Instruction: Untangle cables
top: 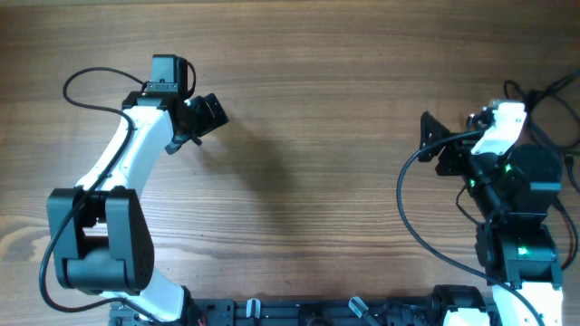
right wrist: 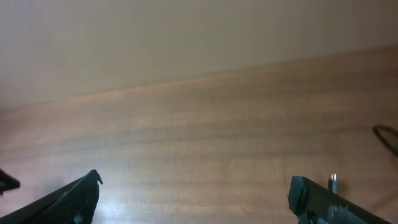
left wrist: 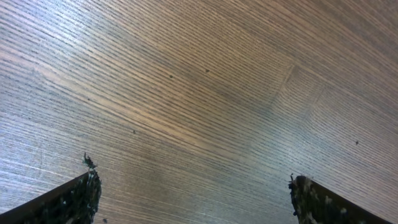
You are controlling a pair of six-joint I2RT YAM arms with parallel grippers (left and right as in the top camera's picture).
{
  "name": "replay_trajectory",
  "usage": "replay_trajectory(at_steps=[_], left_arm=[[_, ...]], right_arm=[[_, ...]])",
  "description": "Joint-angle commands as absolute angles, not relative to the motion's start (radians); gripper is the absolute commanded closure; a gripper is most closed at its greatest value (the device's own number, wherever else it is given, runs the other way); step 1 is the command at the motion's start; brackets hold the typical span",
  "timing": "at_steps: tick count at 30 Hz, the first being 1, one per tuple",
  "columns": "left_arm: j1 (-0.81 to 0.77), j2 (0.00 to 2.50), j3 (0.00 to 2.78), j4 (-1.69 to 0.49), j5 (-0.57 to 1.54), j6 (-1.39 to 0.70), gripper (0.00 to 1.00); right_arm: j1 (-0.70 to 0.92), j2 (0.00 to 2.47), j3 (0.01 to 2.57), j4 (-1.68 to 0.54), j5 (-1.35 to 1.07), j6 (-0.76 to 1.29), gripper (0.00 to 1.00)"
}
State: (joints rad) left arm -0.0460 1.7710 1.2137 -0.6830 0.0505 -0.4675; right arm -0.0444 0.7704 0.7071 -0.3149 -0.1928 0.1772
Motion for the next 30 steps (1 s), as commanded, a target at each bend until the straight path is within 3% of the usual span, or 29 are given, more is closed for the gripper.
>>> replay_trajectory(at_steps=[1, 14, 30], left_arm=[[-0.045, 1.784, 1.208, -0.680, 0.055, -0.448, 0.00], [-0.045, 1.784, 1.208, -0.680, 0.055, -0.449, 0.00], [-0.045, 1.783, 1.208, -0.680, 0.055, -0.448, 0.00]], right_arm=[[-0.042, 0.788, 0.704, -0.361, -0.181, 0.164, 0.00], [-0.042, 0.948, 0.635, -0.424, -0.180, 0.163, 0.00], [-0.042, 0.390, 0.342, -0.389, -0.180, 0.163, 0.00]])
